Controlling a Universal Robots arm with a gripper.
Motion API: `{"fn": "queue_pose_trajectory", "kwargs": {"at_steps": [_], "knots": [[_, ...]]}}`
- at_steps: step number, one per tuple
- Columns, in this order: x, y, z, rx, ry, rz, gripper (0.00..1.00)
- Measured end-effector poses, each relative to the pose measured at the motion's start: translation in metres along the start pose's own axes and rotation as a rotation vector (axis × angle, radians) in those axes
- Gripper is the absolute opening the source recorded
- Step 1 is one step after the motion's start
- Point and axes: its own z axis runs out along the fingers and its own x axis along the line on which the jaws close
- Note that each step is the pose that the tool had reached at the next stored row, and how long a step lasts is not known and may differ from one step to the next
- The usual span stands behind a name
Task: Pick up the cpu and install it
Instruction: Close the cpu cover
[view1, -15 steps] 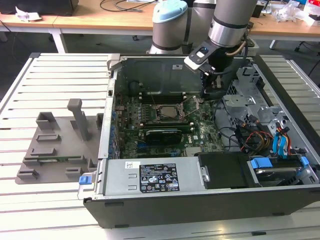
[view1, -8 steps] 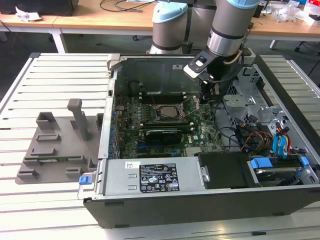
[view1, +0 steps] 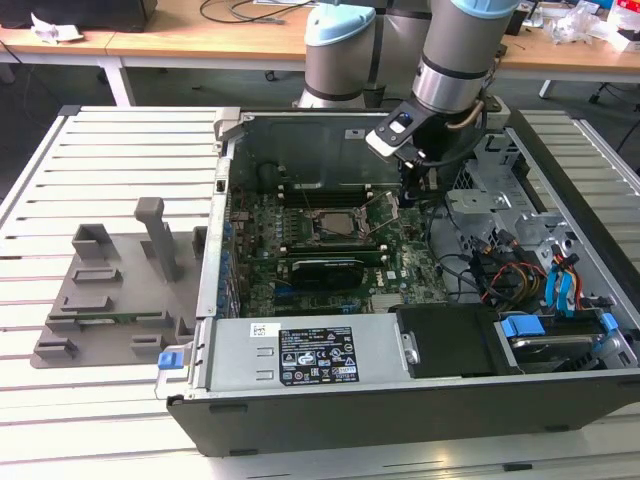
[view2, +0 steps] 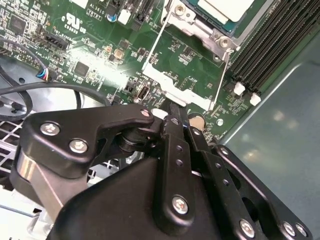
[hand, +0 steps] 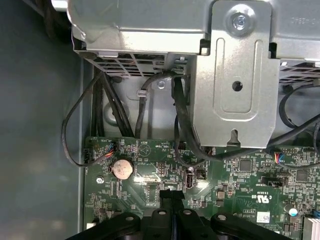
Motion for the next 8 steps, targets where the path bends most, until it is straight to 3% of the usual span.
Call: {"fn": "queue_pose_trajectory", "kwargs": {"at_steps": [2,8], "knots": [[0.0002,-0.0055,0.0002,0.0,-0.0001,0.0,0.11],[0.0005,-0.0135,0.0004,0.0001,-0.0001,0.0,0.11]]}}
